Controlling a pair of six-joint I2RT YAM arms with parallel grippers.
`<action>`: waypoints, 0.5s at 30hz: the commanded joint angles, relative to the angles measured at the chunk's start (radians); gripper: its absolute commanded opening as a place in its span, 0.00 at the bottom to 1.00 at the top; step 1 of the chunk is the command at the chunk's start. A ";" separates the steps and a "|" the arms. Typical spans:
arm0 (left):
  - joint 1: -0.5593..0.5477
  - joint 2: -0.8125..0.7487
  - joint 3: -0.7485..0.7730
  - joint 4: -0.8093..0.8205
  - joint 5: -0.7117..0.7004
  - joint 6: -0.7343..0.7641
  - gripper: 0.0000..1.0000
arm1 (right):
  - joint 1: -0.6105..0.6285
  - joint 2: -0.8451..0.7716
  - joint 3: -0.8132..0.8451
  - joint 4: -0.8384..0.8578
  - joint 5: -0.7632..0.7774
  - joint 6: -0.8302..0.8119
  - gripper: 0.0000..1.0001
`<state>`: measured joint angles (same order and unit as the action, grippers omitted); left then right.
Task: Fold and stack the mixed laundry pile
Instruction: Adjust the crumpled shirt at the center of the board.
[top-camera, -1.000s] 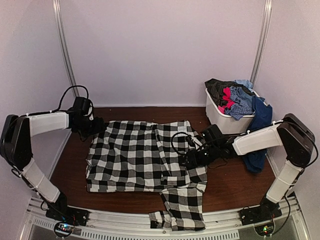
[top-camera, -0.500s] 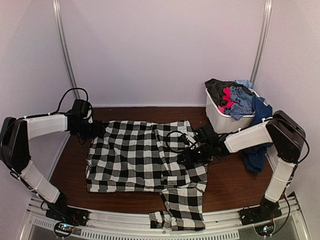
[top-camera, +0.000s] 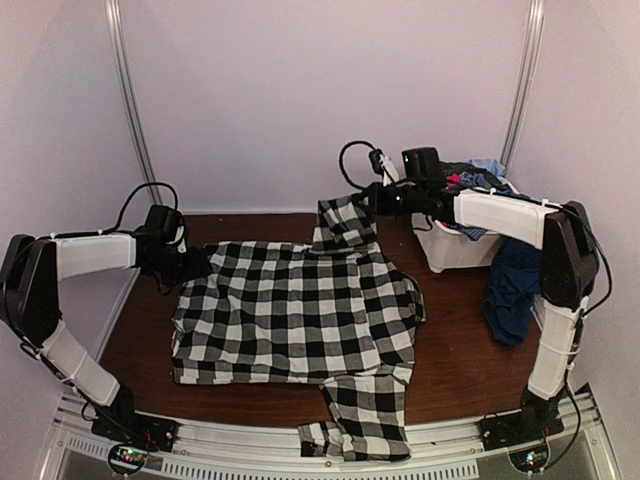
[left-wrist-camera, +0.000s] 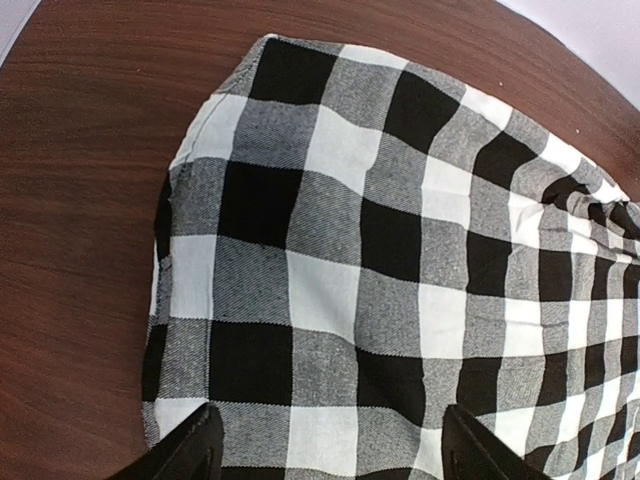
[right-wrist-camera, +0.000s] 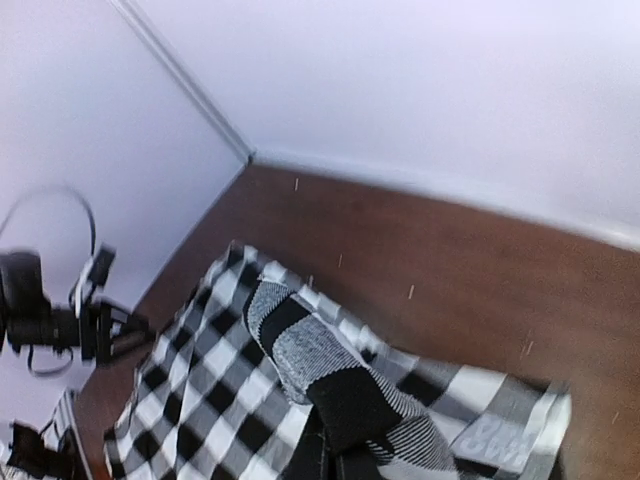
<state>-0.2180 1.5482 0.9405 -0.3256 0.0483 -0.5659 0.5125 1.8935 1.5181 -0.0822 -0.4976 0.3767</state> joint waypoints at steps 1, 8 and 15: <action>-0.004 0.000 -0.015 0.086 0.033 0.011 0.77 | -0.079 0.204 0.417 -0.050 -0.008 -0.077 0.00; -0.004 0.010 -0.038 0.132 0.051 0.014 0.78 | -0.151 0.630 1.029 0.013 0.028 -0.048 0.00; -0.007 0.021 -0.077 0.183 0.068 0.007 0.78 | -0.162 0.782 1.016 0.193 0.032 0.001 0.04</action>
<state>-0.2180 1.5593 0.8867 -0.2104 0.1020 -0.5659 0.3527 2.6072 2.5061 0.0097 -0.4767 0.3470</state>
